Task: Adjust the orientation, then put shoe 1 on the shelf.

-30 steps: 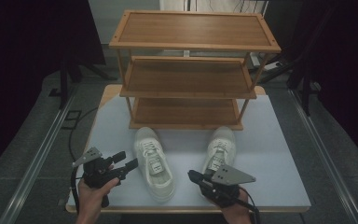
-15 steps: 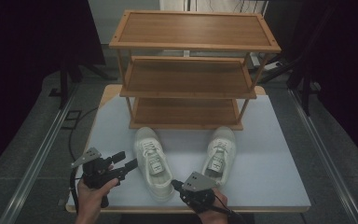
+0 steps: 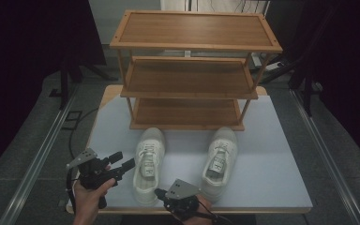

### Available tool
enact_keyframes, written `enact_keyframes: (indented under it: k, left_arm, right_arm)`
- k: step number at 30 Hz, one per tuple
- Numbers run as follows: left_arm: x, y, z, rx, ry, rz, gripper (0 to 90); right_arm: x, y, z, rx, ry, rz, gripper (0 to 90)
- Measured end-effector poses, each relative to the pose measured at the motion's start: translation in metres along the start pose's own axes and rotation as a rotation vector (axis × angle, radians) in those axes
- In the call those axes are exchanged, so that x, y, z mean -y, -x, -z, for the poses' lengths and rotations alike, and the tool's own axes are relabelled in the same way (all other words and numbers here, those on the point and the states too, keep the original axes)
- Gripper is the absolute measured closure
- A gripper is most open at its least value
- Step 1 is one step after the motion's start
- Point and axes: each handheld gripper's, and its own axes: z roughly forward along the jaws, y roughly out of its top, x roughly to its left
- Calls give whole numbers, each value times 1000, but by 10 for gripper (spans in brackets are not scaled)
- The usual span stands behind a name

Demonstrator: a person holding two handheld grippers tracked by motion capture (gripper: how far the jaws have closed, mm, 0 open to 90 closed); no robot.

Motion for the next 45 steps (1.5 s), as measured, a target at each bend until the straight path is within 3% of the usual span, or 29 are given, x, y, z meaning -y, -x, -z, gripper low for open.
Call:
enact_keyframes:
  k: [7,12,16,21,25,28,30,33,37,40,42,45]
  left_arm:
    - [0,-10,7,-13,14,30,290]
    - [0,-13,8,-10,19,33,290]
    - [2,-16,7,-22,26,41,295]
    - [4,-15,4,-26,24,18,307]
    - [5,-14,5,-33,42,-10,299]
    - [5,-14,5,54,35,-5,311]
    - [5,-13,3,29,25,-24,308]
    - [7,-16,-1,12,26,-17,308]
    - [10,-21,-8,-11,-19,-23,316]
    - [13,-24,-20,-6,-66,-35,334]
    - [13,-24,-22,-6,-70,-38,334]
    - [11,-22,-35,-30,-96,-76,333]
  right_arm:
    - [-16,-17,-34,-78,10,17,877]
    - [-18,-15,-38,-109,18,-4,868]
    - [-18,-3,-14,-91,74,-25,828]
    - [-6,19,35,-23,152,-65,767]
    - [10,36,61,43,160,-90,735]
    - [14,49,70,55,168,-132,723]
    - [13,55,75,71,181,-134,718]
    - [12,61,81,100,196,-130,708]
    - [11,67,88,120,212,-140,698]
    - [11,68,89,114,207,-142,694]
    - [11,68,88,113,201,-140,694]
    - [12,68,85,105,187,-139,691]
